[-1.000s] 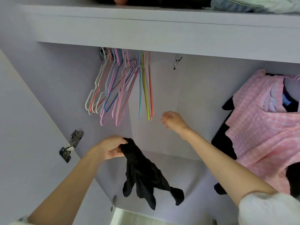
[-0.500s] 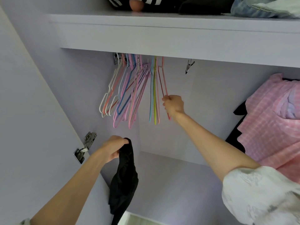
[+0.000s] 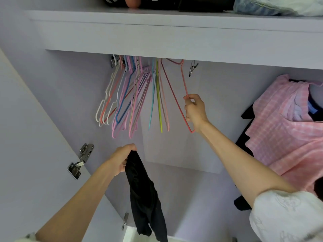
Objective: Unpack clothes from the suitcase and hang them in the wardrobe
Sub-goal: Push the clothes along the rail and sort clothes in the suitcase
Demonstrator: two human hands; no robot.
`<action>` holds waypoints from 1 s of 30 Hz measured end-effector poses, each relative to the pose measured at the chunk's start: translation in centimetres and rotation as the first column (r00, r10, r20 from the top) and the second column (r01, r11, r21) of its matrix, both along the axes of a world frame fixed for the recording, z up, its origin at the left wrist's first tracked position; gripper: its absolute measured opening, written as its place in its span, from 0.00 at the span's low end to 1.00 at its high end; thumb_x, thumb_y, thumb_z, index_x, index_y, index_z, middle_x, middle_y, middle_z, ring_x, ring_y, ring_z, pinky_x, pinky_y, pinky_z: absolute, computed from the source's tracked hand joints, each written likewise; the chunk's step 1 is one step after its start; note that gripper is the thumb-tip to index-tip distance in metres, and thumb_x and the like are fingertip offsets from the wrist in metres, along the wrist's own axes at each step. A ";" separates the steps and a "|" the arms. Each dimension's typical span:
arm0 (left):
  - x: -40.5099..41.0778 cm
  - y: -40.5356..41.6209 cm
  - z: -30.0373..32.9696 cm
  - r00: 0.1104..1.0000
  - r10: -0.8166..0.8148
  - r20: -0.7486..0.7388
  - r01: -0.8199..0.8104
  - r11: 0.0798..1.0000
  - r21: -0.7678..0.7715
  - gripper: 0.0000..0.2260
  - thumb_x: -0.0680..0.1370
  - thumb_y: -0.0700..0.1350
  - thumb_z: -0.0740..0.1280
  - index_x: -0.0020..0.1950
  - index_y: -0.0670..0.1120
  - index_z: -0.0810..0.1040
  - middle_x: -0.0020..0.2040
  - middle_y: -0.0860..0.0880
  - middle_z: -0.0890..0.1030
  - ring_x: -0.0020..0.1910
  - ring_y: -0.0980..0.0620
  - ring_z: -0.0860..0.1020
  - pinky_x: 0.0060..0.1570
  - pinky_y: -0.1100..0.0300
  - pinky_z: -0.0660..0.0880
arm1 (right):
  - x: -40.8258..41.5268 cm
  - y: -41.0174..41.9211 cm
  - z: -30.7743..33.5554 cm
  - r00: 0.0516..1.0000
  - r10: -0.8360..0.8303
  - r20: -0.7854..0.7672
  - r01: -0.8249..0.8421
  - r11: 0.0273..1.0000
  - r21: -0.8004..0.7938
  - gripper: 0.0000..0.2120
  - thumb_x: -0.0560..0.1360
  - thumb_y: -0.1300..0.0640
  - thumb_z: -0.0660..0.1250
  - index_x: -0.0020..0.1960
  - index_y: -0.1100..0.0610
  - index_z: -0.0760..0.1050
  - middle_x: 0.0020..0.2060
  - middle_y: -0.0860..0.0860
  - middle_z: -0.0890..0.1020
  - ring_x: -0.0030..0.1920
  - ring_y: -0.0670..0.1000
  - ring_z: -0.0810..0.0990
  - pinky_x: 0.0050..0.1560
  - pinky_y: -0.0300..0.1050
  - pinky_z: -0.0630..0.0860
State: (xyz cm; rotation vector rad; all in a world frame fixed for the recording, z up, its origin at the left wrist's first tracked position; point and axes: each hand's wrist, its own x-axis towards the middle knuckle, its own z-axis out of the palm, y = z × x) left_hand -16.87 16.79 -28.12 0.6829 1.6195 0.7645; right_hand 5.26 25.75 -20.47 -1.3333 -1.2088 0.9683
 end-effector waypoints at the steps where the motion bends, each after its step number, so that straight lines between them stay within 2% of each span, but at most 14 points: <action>1: 0.2 -0.1 0.0 0.999 -0.031 0.019 0.031 0.999 -0.009 0.06 0.73 0.43 0.64 0.39 0.43 0.70 0.34 0.46 0.69 0.32 0.49 0.70 0.34 0.60 0.69 | 0.3 0.0 -0.2 1.000 -0.007 0.005 0.007 1.000 0.016 0.09 0.80 0.61 0.53 0.54 0.55 0.71 0.34 0.44 0.67 0.31 0.42 0.65 0.28 0.32 0.62; 3: 0.8 -0.1 0.0 0.994 -0.091 0.063 0.092 0.996 -0.019 0.04 0.73 0.41 0.64 0.40 0.42 0.72 0.37 0.45 0.71 0.35 0.48 0.72 0.37 0.59 0.70 | 1.0 -0.2 -0.1 1.000 -0.012 0.005 0.011 0.999 0.032 0.12 0.80 0.60 0.53 0.58 0.53 0.72 0.33 0.42 0.67 0.31 0.40 0.64 0.31 0.32 0.62; 5: 1.2 -0.1 0.0 0.986 -0.147 0.084 0.148 0.989 -0.010 0.02 0.74 0.38 0.63 0.41 0.42 0.73 0.41 0.44 0.73 0.38 0.48 0.73 0.40 0.57 0.71 | 1.7 -0.4 0.4 0.998 0.009 -0.055 -0.008 1.000 0.009 0.16 0.80 0.64 0.52 0.59 0.50 0.72 0.30 0.45 0.66 0.26 0.41 0.63 0.26 0.33 0.62; 7: 1.7 0.0 0.0 0.974 -0.199 0.103 0.199 0.980 0.018 0.04 0.75 0.36 0.62 0.42 0.43 0.74 0.44 0.44 0.74 0.42 0.47 0.74 0.44 0.56 0.73 | 2.3 -0.6 0.5 0.994 0.060 -0.094 -0.065 0.997 -0.051 0.18 0.77 0.70 0.50 0.57 0.53 0.71 0.30 0.50 0.68 0.22 0.44 0.63 0.21 0.33 0.60; 9: 1.9 0.0 0.1 0.965 -0.227 0.128 0.222 0.974 0.053 0.06 0.76 0.35 0.61 0.45 0.44 0.75 0.45 0.44 0.75 0.45 0.47 0.74 0.47 0.55 0.73 | 2.7 -0.9 -0.2 0.994 0.094 -0.062 -0.102 0.986 -0.129 0.15 0.75 0.72 0.51 0.51 0.58 0.72 0.31 0.52 0.70 0.21 0.44 0.64 0.20 0.33 0.58; 11: 2.2 0.0 0.0 0.959 -0.245 0.140 0.237 0.969 0.071 0.08 0.76 0.34 0.60 0.47 0.45 0.76 0.45 0.46 0.76 0.46 0.48 0.75 0.46 0.56 0.74 | 3.3 -1.3 -1.4 0.997 0.072 -0.018 -0.074 0.980 -0.183 0.10 0.76 0.67 0.57 0.40 0.57 0.72 0.29 0.51 0.69 0.16 0.40 0.62 0.18 0.33 0.57; 13: 2.5 -0.1 -0.3 0.955 -0.260 0.144 0.252 0.965 0.073 0.10 0.77 0.34 0.60 0.51 0.47 0.76 0.46 0.46 0.76 0.47 0.48 0.75 0.46 0.56 0.74 | 4.1 -1.7 -3.0 1.000 -0.010 -0.018 0.006 0.974 -0.225 0.15 0.76 0.58 0.62 0.32 0.54 0.67 0.26 0.50 0.67 0.16 0.41 0.61 0.19 0.35 0.57; 15: 2.8 -0.2 -0.8 0.952 -0.261 0.162 0.254 0.965 0.063 0.13 0.77 0.34 0.61 0.57 0.48 0.74 0.49 0.45 0.77 0.48 0.47 0.76 0.49 0.54 0.75 | 4.7 -2.6 -5.1 0.988 -0.153 -0.007 0.148 0.969 -0.199 0.20 0.76 0.52 0.66 0.28 0.53 0.61 0.24 0.49 0.65 0.22 0.46 0.62 0.25 0.39 0.59; 18: 3.2 -0.6 -1.5 0.950 -0.235 0.207 0.229 0.972 0.050 0.16 0.77 0.35 0.61 0.62 0.50 0.72 0.48 0.45 0.76 0.48 0.47 0.77 0.50 0.52 0.75 | 5.4 -5.1 -8.2 0.946 -0.293 -0.138 0.275 0.952 -0.138 0.25 0.75 0.51 0.68 0.27 0.53 0.56 0.23 0.49 0.60 0.27 0.49 0.58 0.30 0.43 0.58; 21: 3.6 -0.9 -1.5 0.949 -0.241 0.205 0.237 0.970 0.045 0.16 0.78 0.35 0.60 0.63 0.50 0.71 0.47 0.45 0.77 0.47 0.47 0.77 0.50 0.51 0.75 | 6.5 -6.6 -8.7 0.947 -0.205 -0.247 0.172 0.974 -0.149 0.15 0.75 0.50 0.67 0.36 0.58 0.69 0.24 0.50 0.65 0.22 0.46 0.62 0.26 0.38 0.61; 23: 3.7 -0.9 -1.4 0.953 -0.247 0.173 0.241 0.969 0.054 0.18 0.78 0.35 0.61 0.64 0.51 0.71 0.50 0.44 0.77 0.48 0.46 0.77 0.51 0.52 0.74 | 7.0 -6.6 -8.7 0.953 -0.155 -0.260 0.105 0.975 -0.196 0.13 0.76 0.47 0.64 0.47 0.58 0.74 0.25 0.51 0.67 0.22 0.45 0.63 0.25 0.36 0.61; 25: 3.8 -0.8 -1.3 0.965 -0.241 0.101 0.234 0.969 0.075 0.19 0.77 0.34 0.62 0.64 0.50 0.70 0.51 0.42 0.78 0.49 0.45 0.78 0.50 0.53 0.75 | 7.6 -6.3 -9.3 0.951 -0.202 -0.234 0.137 0.954 -0.267 0.16 0.78 0.44 0.61 0.48 0.57 0.78 0.27 0.50 0.66 0.25 0.46 0.62 0.27 0.36 0.60; 27: 3.9 -0.7 -1.4 0.973 -0.231 -0.021 0.232 0.968 0.100 0.18 0.77 0.32 0.60 0.63 0.49 0.71 0.52 0.41 0.78 0.49 0.44 0.77 0.49 0.53 0.75 | 8.5 -6.3 -10.3 0.963 -0.253 -0.095 0.205 0.913 -0.353 0.22 0.79 0.43 0.57 0.48 0.57 0.81 0.28 0.50 0.69 0.28 0.47 0.64 0.32 0.38 0.63; 30: 4.0 -0.7 -1.6 0.951 -0.189 -0.244 0.227 0.965 0.134 0.17 0.76 0.32 0.57 0.59 0.48 0.74 0.47 0.44 0.77 0.44 0.46 0.75 0.43 0.57 0.73 | 9.9 -7.0 -11.8 0.964 -0.222 0.148 0.265 0.861 -0.435 0.24 0.78 0.42 0.58 0.46 0.60 0.83 0.31 0.50 0.74 0.35 0.50 0.71 0.44 0.45 0.69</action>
